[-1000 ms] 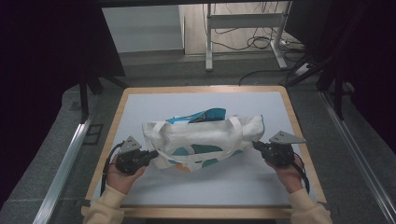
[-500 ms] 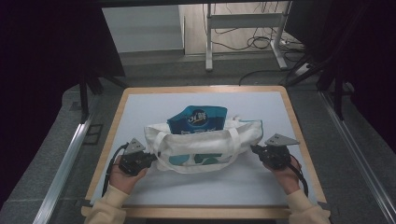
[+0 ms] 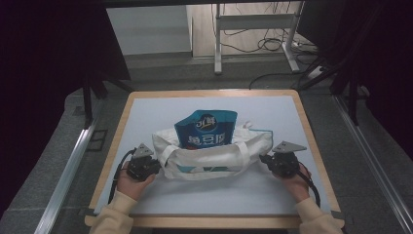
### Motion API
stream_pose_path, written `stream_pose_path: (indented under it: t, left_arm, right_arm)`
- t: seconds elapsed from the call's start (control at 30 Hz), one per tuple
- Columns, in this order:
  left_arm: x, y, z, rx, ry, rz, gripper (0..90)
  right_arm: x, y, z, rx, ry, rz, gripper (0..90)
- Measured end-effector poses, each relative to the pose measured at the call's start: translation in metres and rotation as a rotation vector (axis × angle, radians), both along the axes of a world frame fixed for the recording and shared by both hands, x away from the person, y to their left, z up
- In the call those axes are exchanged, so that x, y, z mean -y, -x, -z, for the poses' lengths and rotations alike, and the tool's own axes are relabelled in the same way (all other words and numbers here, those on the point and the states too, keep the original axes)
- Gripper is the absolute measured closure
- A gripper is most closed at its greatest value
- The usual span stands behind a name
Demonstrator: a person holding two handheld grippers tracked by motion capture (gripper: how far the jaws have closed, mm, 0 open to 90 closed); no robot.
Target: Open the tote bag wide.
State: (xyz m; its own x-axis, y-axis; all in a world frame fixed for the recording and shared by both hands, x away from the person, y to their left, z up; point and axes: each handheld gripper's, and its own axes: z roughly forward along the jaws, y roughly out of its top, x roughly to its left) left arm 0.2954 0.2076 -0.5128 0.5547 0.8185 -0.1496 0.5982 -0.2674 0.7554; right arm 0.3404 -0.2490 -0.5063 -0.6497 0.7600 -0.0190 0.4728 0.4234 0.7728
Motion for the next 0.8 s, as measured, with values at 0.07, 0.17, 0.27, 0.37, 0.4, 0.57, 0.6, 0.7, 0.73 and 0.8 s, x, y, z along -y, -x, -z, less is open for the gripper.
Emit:
stream_pose_path:
  t: [0.07, 0.17, 0.27, 0.37, 0.4, 0.57, 0.6, 0.7, 0.73, 0.8]
  left_arm:
    - [0.0006, -0.002, 0.0019, -0.007, -0.004, 0.003, 84.7]
    - [0.0015, -0.0034, 0.0036, -0.012, -0.004, 0.002, 84.7]
    - [0.0019, -0.0044, 0.0051, -0.02, 0.0, 0.002, 84.6]
    - [0.002, -0.0053, 0.0059, -0.026, -0.003, 0.006, 84.6]
    - [0.0022, -0.0055, 0.0061, -0.027, -0.004, 0.006, 84.6]
    - [0.0016, -0.0056, 0.0058, -0.028, -0.008, 0.01, 84.5]
    - [0.0016, -0.0055, 0.0058, -0.028, -0.008, 0.009, 84.5]
    - [0.0014, -0.0053, 0.0058, -0.026, -0.006, 0.009, 84.3]
    - [0.0014, -0.0052, 0.0057, -0.026, -0.006, 0.009, 84.3]
    - [0.0013, -0.005, 0.0056, -0.025, -0.005, 0.009, 84.2]
  right_arm:
    - [-0.0008, -0.0007, 0.0016, -0.006, 0.004, 0.0, 85.7]
    - [-0.0017, -0.0016, 0.004, -0.016, 0.009, -0.001, 85.7]
    - [-0.0024, -0.0024, 0.0056, -0.023, 0.013, -0.001, 85.7]
    - [-0.0026, -0.0031, 0.0068, -0.026, 0.015, -0.001, 85.7]
    - [-0.0026, -0.0033, 0.0073, -0.026, 0.017, -0.002, 85.7]
    - [-0.003, -0.0041, 0.0102, -0.039, 0.024, 0.002, 85.7]
    - [-0.003, -0.0041, 0.0104, -0.039, 0.025, 0.002, 85.7]
    - [-0.0031, -0.0039, 0.0101, -0.038, 0.025, 0.003, 85.7]
    - [-0.003, -0.0038, 0.01, -0.038, 0.025, 0.003, 85.7]
    - [-0.0029, -0.0037, 0.0099, -0.037, 0.027, 0.003, 85.7]
